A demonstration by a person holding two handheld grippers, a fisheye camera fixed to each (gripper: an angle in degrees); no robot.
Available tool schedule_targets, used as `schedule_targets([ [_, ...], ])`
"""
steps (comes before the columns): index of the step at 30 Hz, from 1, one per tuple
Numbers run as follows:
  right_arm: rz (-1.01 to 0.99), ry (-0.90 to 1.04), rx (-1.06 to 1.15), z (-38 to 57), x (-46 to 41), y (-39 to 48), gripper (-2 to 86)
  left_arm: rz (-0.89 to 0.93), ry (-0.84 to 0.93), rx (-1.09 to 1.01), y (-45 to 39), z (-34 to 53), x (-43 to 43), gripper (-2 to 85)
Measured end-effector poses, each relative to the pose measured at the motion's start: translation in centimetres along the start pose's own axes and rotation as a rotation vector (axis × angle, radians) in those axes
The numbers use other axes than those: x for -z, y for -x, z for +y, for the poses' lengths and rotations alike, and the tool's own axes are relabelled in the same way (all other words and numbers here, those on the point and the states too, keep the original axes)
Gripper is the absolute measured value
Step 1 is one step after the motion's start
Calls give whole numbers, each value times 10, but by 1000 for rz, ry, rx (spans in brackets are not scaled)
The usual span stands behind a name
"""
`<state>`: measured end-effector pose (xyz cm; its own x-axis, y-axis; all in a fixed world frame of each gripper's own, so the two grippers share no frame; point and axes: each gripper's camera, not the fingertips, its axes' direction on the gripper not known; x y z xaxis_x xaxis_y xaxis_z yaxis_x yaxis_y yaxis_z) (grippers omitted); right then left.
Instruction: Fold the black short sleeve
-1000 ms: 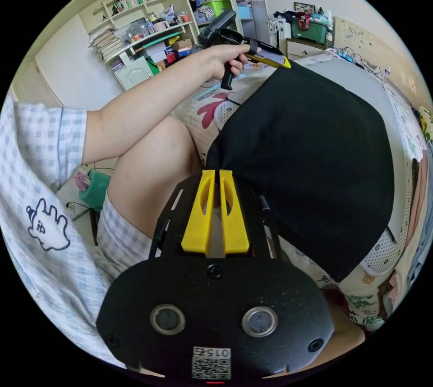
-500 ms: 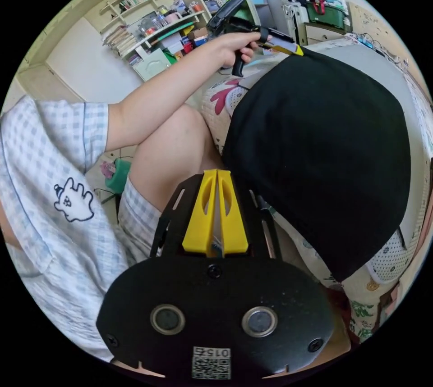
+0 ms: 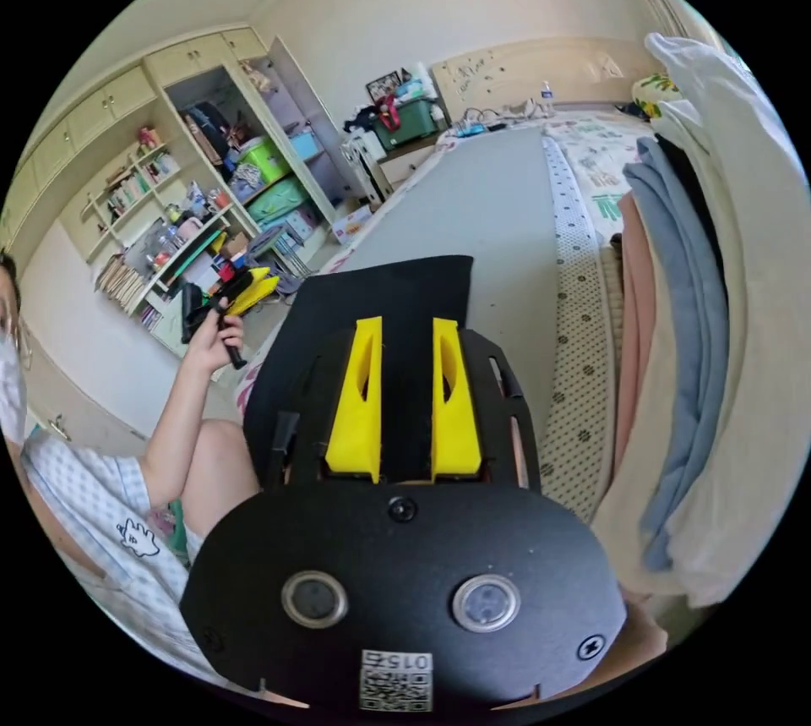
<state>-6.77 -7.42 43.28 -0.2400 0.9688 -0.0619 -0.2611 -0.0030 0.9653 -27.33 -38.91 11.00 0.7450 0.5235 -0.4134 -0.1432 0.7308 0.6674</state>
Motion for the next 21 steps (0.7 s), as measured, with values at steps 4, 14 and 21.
schedule_targets([
  [4,17,109,-73,-28,-32,-28,108,35,46,61,19,0,-5,131],
  [14,122,286,75,-71,-108,19,79,83,111,211,64,14,-15,168],
  [21,310,373,285,-89,-156,79,71,155,106,240,84,21,-14,178],
])
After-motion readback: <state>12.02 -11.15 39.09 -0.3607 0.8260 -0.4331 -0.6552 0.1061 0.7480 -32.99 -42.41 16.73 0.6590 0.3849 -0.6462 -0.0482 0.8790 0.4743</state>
